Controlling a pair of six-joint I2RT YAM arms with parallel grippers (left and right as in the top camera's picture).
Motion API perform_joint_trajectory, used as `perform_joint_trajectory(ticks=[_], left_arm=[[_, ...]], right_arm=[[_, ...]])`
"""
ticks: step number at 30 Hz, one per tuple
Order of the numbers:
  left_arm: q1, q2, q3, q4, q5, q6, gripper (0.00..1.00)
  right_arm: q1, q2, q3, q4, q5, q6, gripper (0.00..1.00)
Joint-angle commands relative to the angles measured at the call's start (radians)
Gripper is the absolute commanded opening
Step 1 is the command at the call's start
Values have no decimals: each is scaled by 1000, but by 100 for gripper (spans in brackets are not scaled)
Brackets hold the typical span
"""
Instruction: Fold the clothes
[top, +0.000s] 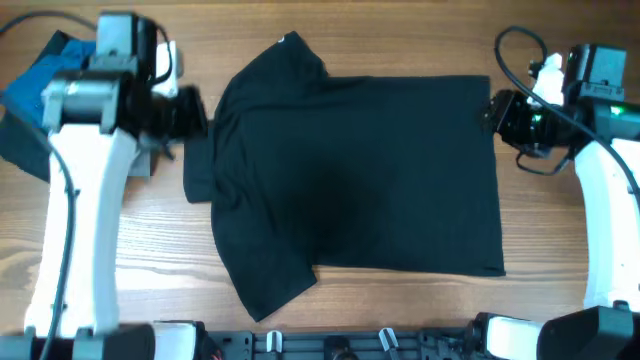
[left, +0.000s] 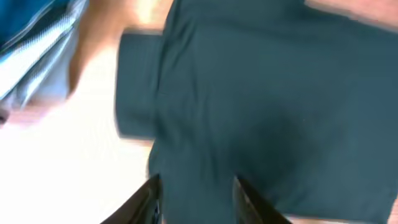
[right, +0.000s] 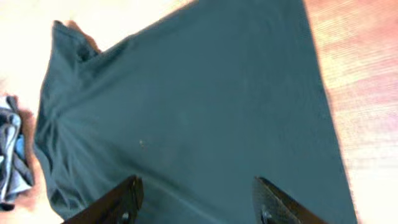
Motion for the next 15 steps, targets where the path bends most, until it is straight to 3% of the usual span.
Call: perform_joint_trajectory(ticks=[1, 4, 8, 12, 15], left_arm=[[5, -28, -10, -129, -47, -46, 35], [5, -28, -109, -163, -47, -111, 35], [5, -28, -425, -88, -42, -190, 28], [5, -28, -591, -3, -21, -229, 33], [4, -28, -672, 69, 68, -233, 44]], right_arm=[[1, 3, -38, -93, 110, 31, 64], [1, 3, -124, -74, 106, 38, 65], [-11, 3, -284, -6, 107, 107, 71], [-70, 3, -415, 53, 107, 156, 73], [-168, 3, -484, 69, 107, 166, 74]])
